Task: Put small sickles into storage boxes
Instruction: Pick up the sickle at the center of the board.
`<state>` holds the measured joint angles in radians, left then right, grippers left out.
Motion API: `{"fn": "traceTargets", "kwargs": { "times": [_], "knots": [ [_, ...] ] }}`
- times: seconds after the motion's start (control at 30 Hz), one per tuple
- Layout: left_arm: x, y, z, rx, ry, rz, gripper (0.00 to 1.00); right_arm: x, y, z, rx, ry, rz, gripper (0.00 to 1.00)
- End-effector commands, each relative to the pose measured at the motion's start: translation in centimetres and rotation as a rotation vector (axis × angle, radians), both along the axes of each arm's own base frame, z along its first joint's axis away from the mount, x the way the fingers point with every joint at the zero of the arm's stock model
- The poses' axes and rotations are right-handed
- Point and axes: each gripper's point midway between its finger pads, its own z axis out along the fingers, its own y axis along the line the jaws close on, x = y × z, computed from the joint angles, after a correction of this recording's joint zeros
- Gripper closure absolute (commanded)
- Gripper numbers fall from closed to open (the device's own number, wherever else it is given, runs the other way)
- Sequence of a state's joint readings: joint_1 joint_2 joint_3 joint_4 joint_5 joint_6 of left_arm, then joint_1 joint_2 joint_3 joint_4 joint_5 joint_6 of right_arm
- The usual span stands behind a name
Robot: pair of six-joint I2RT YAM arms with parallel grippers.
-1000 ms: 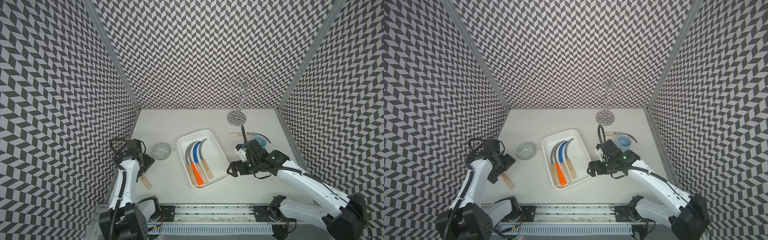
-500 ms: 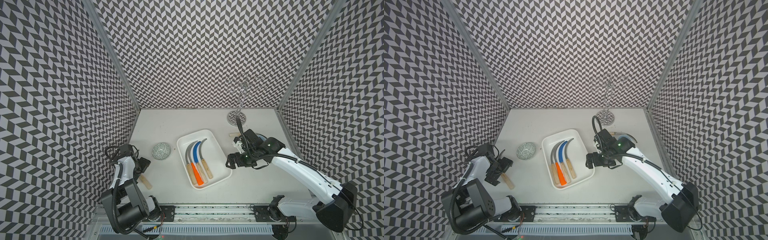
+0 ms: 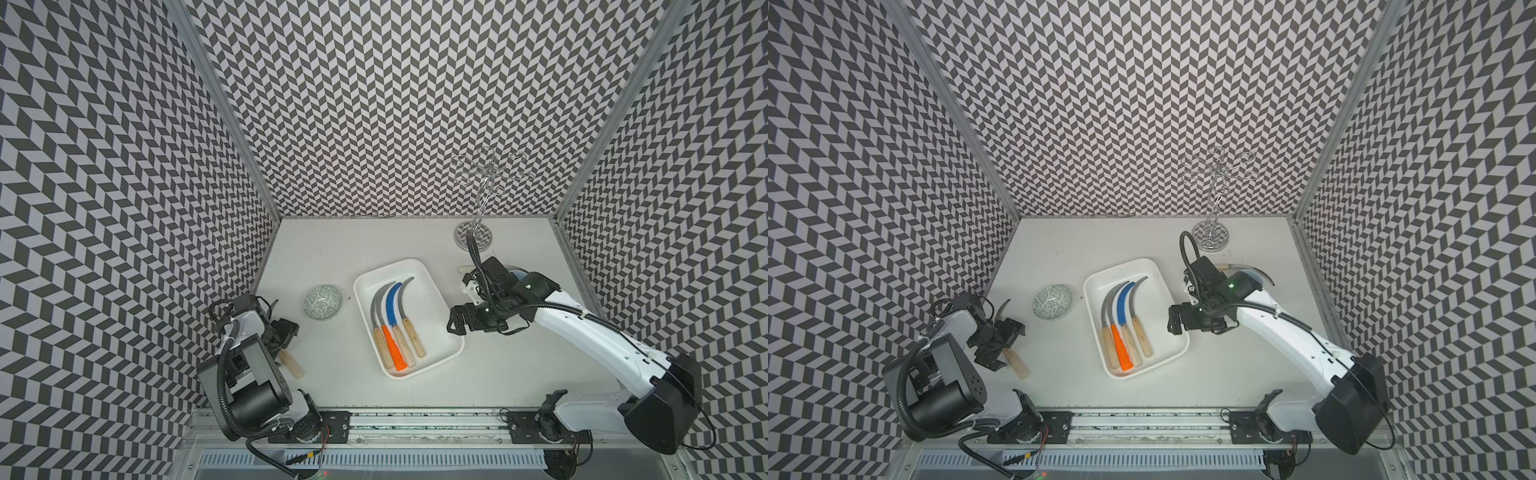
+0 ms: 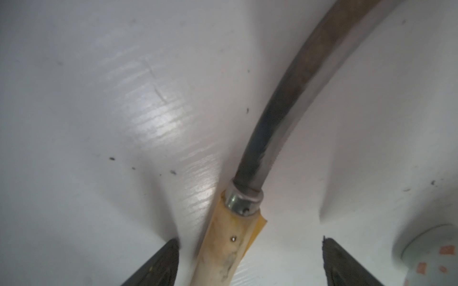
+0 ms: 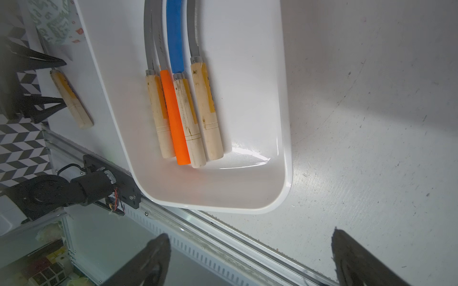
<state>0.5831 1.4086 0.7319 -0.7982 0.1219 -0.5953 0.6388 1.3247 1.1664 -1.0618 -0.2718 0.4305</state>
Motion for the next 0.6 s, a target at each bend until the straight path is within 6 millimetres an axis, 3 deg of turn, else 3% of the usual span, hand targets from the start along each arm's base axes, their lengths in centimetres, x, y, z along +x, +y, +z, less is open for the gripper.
{"fn": "traceTargets", "kwargs": {
  "times": [0.0, 0.57],
  "knots": [
    [0.2, 0.1, -0.4, -0.003, -0.005, 0.0, 0.11, 1.1, 0.8, 1.2, 0.053, -0.043, -0.002, 0.0],
    [-0.9, -0.7, -1.5, 0.031, 0.126, -0.023, 0.15, 2.5, 1.0, 3.2, 0.158, -0.131, -0.045, 0.0]
  ]
}}
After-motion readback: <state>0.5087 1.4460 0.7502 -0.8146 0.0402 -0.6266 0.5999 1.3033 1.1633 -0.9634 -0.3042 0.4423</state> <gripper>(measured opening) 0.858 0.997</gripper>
